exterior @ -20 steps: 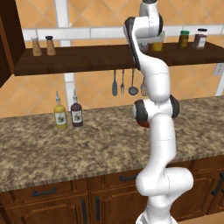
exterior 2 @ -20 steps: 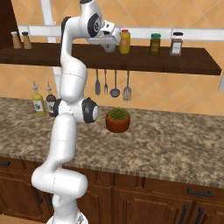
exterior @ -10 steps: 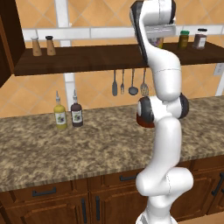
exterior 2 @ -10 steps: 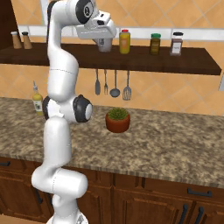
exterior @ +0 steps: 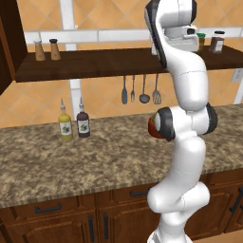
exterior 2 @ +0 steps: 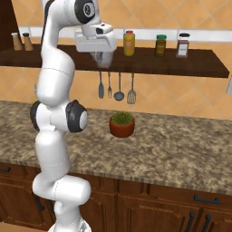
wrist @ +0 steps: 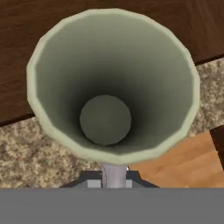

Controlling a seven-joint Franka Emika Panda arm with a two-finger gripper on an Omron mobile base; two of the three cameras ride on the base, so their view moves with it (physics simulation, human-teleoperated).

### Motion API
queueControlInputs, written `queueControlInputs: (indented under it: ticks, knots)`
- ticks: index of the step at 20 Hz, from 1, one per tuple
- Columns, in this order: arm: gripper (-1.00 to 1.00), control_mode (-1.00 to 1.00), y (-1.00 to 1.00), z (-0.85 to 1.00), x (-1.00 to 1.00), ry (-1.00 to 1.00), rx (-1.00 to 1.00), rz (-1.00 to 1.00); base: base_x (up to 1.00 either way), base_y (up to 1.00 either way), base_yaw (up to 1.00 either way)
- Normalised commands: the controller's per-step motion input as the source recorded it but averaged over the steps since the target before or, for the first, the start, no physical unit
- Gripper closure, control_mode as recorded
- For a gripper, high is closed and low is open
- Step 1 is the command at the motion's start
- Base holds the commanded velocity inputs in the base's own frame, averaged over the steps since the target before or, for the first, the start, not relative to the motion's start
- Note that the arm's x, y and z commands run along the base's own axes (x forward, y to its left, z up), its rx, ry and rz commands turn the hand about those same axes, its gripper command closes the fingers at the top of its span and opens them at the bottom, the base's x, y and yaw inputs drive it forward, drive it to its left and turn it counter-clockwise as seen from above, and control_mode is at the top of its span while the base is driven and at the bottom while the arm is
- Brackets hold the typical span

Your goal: Gather all objects into one cabinet and sort the glasses and bowls to opposite sides.

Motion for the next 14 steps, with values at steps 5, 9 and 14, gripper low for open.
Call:
queueControlInputs:
  ticks: [5, 9, 14]
  knots:
    - [1.00, -1.00, 0.34, -0.13, -0.88, -0.26, 0.01, 0.00, 0.00, 0.00, 0.00]
    - [1.00, -1.00, 0.58, -0.58, -1.00, -0.48, 0.00, 0.00, 0.00, 0.00, 0.00]
    - [1.00, -1.00, 0.42, -0.97, -1.00, -0.41, -0.02, 0.00, 0.00, 0.00, 0.00]
